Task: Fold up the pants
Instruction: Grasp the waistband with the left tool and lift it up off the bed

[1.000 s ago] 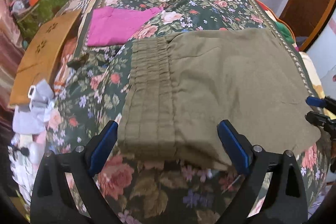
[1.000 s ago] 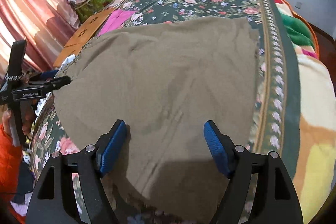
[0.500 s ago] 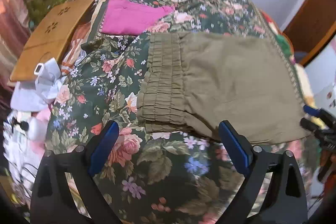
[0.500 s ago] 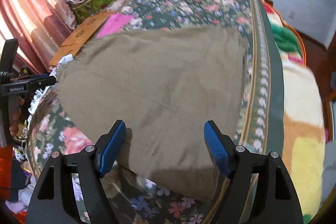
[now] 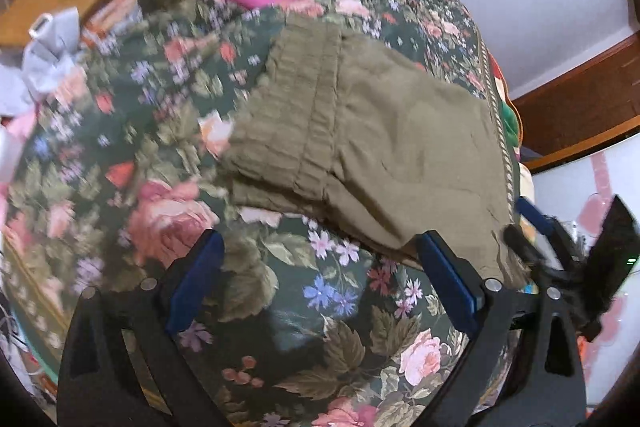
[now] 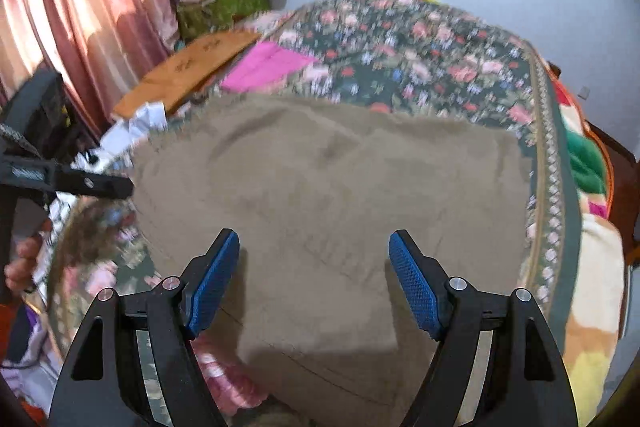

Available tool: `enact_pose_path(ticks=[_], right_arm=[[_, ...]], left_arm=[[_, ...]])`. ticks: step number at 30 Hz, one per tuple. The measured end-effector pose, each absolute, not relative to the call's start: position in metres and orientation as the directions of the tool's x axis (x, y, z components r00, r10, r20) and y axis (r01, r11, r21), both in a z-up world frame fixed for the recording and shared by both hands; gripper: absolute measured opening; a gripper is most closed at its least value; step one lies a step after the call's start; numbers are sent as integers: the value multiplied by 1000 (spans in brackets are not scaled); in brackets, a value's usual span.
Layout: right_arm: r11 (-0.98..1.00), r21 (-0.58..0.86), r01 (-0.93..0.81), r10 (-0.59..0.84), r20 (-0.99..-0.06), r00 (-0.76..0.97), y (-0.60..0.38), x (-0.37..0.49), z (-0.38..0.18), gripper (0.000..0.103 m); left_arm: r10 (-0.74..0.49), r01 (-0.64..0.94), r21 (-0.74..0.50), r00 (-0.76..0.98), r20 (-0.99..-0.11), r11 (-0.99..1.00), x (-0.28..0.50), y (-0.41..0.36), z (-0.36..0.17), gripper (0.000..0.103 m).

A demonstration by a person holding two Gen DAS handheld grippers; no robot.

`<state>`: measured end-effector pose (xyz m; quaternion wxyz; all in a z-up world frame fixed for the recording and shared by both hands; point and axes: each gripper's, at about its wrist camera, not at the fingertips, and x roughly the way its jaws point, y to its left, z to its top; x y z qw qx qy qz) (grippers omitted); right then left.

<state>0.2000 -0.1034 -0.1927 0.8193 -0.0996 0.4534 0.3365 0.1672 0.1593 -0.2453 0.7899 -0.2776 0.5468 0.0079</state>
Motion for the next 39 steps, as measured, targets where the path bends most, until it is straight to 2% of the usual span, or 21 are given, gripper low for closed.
enact_pose_path(ticks=[3,11,16,18,20,21,23,26,31,35,39], right_arm=[[757,175,-629,472,-813,341,-108,200,-204,75],[753,214,-622,490,-814,313,-113,195,-203,77],[749,245,-616,507,-810,294,-115,196,-206,77],[746,257,-615,515,-807,288,-116,196,-206,77],[744,268,-612,523,-804,283,-118,196,-206,77],[742,276,-610,528,-802,279,-119,196,-207,77],[741,285,-607,534,-800,276,-121,196,-207,77],[747,293,-597,538,-794,284,-124,195,-205,77],[769,324,-551,545,-783,300,-140,194,-201,77],[797,309,-519,520,-788,329,-160,188,-201,77],[797,334,-503,535,-776,333,-178,181,-198,77]], left_arm=[[-302,-295,-435,403,-864,851,169,154,-246,98],[-447,-230,-562,403,-798,795,194,145,-254,101],[-467,-246,-593,420,-778,767,214,150,-260,102],[-450,-265,-592,442,-776,761,218,156,-260,96],[-404,-288,-563,458,-792,775,222,162,-259,77],[-380,-299,-544,461,-802,784,222,164,-259,71],[-325,-315,-494,459,-827,811,222,166,-257,51],[-256,-298,-434,486,-835,850,216,161,-245,43],[-31,-269,-225,577,-816,936,194,140,-201,40],[191,-316,-16,613,-766,949,179,138,-173,40],[275,-324,77,628,-728,943,172,139,-159,40]])
